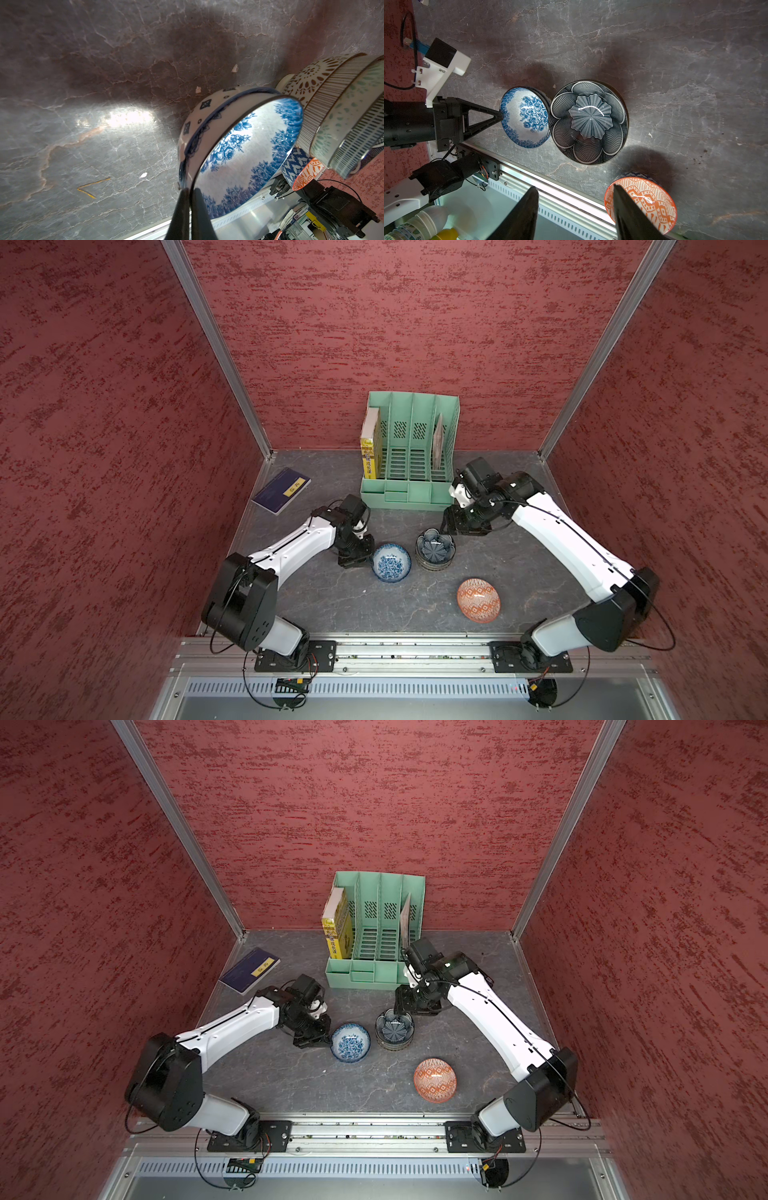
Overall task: Stack the bowls
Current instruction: Place the bowl on the bowl.
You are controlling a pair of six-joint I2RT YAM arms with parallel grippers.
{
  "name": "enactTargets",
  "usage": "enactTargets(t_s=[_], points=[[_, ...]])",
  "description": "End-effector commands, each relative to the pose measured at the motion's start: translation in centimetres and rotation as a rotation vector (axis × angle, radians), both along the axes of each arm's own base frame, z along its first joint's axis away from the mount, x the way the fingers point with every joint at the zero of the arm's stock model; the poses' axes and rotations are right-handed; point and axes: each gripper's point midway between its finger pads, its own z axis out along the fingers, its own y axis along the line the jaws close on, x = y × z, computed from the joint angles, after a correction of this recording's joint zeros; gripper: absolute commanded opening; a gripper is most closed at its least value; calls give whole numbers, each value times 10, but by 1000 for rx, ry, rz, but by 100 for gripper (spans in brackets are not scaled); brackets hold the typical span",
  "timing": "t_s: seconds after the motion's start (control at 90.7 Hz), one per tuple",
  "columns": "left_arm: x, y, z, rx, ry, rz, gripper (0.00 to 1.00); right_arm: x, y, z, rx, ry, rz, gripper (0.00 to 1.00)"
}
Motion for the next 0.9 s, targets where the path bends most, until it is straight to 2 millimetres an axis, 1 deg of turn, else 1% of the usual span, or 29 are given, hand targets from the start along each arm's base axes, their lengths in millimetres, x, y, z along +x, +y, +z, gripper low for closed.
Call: enactTargets(t_s=[0.0, 0.209, 0.518, 0.606, 0.683, 0.826, 0.893], points=[[0, -4, 3, -40, -12, 1, 0, 0, -3, 5, 15, -19, -4, 60], [-1, -5, -2, -42, 0, 0, 0, -1, -3, 4, 15, -18, -5, 60], [-4, -5, 8, -50, -5, -3, 0, -1, -4, 4, 10, -18, -6, 60], [-4, -5, 13, -53, -18, -1, 19, -1, -6, 3, 4, -23, -5, 61], [-5, -4, 19, -52, -28, 4, 27, 0, -9, 2, -18, -31, -9, 63], [-3, -3, 37, -59, -66, 1, 53, 1, -23, -2, -84, -44, -36, 63], [-3, 0, 43, -49, -79, -1, 58, -1, -33, -9, -129, -31, -57, 63]])
